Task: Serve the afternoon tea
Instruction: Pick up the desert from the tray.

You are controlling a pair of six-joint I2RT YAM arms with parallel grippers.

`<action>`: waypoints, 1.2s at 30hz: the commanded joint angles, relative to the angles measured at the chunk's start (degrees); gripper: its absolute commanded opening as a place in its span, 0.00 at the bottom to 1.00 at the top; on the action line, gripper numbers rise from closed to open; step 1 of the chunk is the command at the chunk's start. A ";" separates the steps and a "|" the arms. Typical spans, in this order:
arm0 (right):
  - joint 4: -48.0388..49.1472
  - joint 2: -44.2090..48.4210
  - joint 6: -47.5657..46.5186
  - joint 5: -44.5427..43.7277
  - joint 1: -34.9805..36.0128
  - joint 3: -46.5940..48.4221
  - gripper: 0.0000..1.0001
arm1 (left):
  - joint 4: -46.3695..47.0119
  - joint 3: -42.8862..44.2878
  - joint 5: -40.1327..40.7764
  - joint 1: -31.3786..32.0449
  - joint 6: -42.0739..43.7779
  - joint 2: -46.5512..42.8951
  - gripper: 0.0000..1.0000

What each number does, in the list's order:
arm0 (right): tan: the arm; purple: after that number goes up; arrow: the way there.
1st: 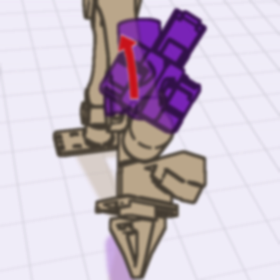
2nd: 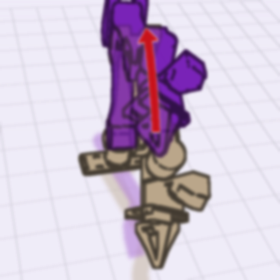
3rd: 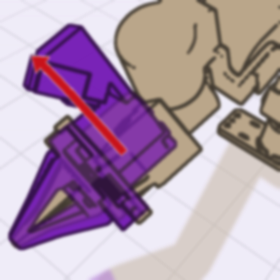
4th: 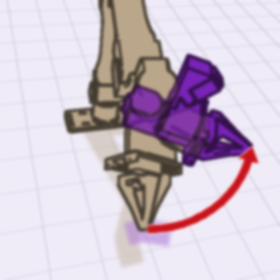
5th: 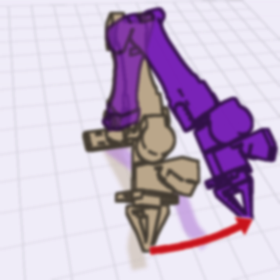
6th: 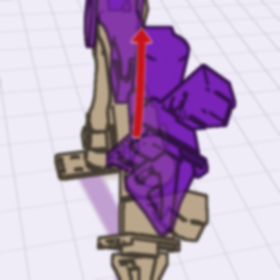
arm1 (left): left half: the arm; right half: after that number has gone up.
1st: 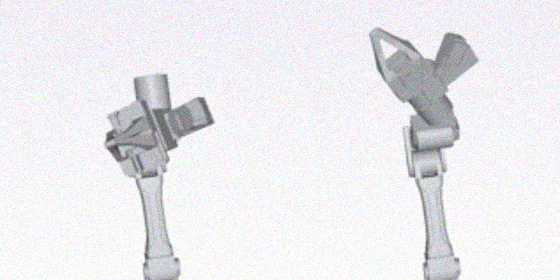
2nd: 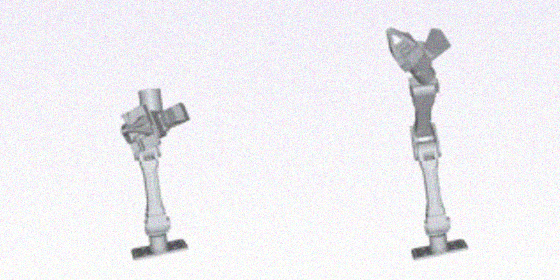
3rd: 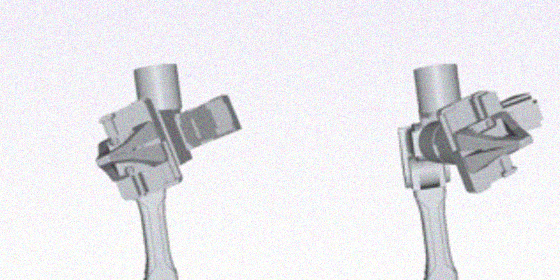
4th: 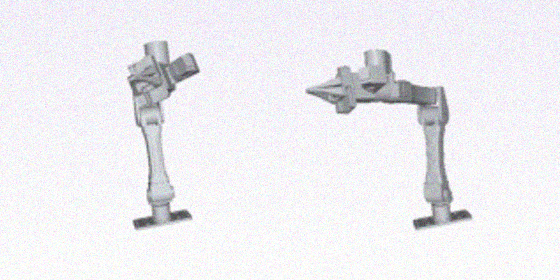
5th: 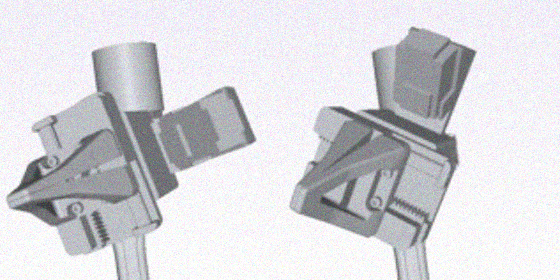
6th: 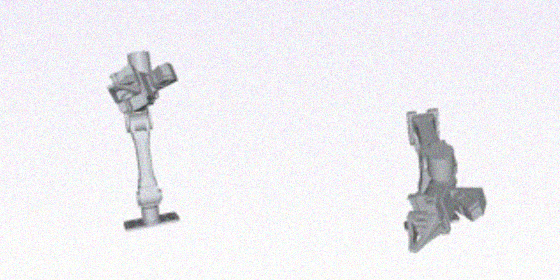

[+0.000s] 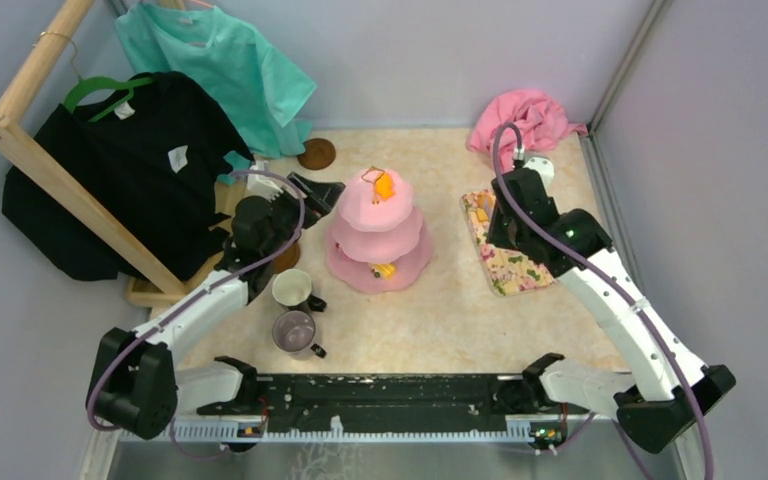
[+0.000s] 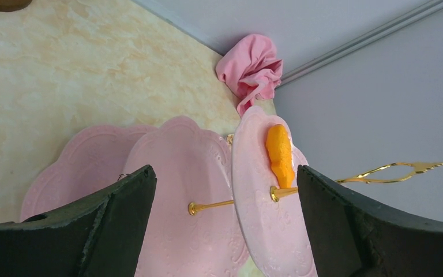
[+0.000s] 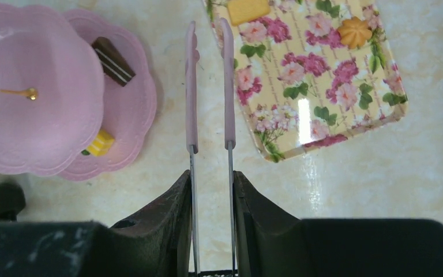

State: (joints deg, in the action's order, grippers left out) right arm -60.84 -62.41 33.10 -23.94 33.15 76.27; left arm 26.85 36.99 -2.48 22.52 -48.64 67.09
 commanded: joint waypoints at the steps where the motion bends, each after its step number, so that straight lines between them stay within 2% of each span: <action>1: 6.62 0.35 -1.42 2.13 -7.65 -4.86 0.27 | 3.46 0.41 -1.97 0.47 -0.55 2.19 0.96; 5: 10.86 -3.12 -2.32 5.83 -12.63 -8.19 0.27 | 3.14 0.91 -1.33 0.45 0.33 2.82 0.96; 19: 18.62 -17.63 -5.32 10.31 -22.42 -5.76 0.29 | 6.82 -2.45 -1.03 0.48 -0.98 3.80 0.97; 36: 21.68 -28.78 -7.62 7.65 -26.04 -7.36 0.32 | 10.75 -2.08 -1.59 0.44 -2.75 7.89 0.96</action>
State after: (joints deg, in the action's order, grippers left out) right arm -42.19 -89.62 26.35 -15.07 7.79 67.94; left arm 34.89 34.46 -3.27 22.76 -50.98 74.13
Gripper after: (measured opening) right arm 0.320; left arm 0.965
